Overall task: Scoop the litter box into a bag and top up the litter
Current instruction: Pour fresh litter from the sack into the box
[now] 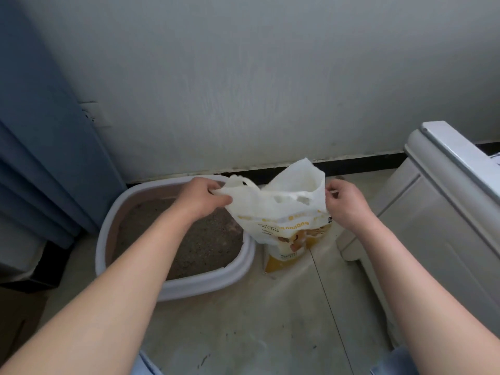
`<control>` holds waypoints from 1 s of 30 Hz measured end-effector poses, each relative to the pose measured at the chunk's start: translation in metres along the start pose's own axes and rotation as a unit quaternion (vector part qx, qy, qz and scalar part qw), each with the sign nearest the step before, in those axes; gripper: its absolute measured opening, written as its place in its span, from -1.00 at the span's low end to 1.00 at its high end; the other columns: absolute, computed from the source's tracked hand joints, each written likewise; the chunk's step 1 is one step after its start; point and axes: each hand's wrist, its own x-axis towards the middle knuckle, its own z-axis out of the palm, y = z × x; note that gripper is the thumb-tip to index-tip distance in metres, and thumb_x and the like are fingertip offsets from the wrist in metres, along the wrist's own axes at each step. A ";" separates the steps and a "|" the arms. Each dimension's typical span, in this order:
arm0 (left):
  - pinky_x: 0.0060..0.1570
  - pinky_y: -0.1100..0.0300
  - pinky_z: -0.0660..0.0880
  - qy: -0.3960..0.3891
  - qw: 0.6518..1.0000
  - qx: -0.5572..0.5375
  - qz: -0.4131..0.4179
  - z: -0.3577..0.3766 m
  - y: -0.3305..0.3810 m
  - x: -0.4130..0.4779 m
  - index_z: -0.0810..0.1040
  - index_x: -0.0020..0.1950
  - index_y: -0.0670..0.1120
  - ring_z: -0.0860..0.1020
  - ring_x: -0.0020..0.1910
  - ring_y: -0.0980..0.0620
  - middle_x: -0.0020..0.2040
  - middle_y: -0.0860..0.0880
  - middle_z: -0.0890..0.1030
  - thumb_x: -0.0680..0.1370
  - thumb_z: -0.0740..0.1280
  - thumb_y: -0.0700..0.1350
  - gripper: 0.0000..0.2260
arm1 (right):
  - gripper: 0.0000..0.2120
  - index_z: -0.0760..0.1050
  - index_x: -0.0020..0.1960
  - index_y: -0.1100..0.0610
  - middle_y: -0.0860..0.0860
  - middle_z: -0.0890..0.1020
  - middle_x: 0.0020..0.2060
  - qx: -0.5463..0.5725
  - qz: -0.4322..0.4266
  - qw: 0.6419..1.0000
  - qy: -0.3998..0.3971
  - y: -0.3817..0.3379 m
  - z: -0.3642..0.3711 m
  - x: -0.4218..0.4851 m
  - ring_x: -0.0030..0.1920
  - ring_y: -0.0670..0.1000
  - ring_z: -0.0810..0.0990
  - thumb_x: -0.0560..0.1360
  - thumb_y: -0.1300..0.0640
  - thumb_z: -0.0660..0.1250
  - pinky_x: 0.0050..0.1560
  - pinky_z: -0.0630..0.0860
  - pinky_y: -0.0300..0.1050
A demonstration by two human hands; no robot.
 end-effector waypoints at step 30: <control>-0.08 -0.03 0.60 0.104 0.982 -0.065 0.140 0.038 0.053 0.003 0.61 -0.20 -0.04 0.64 -0.19 -0.07 -0.26 0.00 0.68 0.48 0.42 0.00 -0.86 | -0.84 0.53 -0.27 0.06 -0.10 0.59 -0.38 0.059 0.118 0.980 0.147 0.031 -0.014 0.000 -0.30 0.03 0.52 0.49 0.11 0.31 -0.24 0.42 -0.10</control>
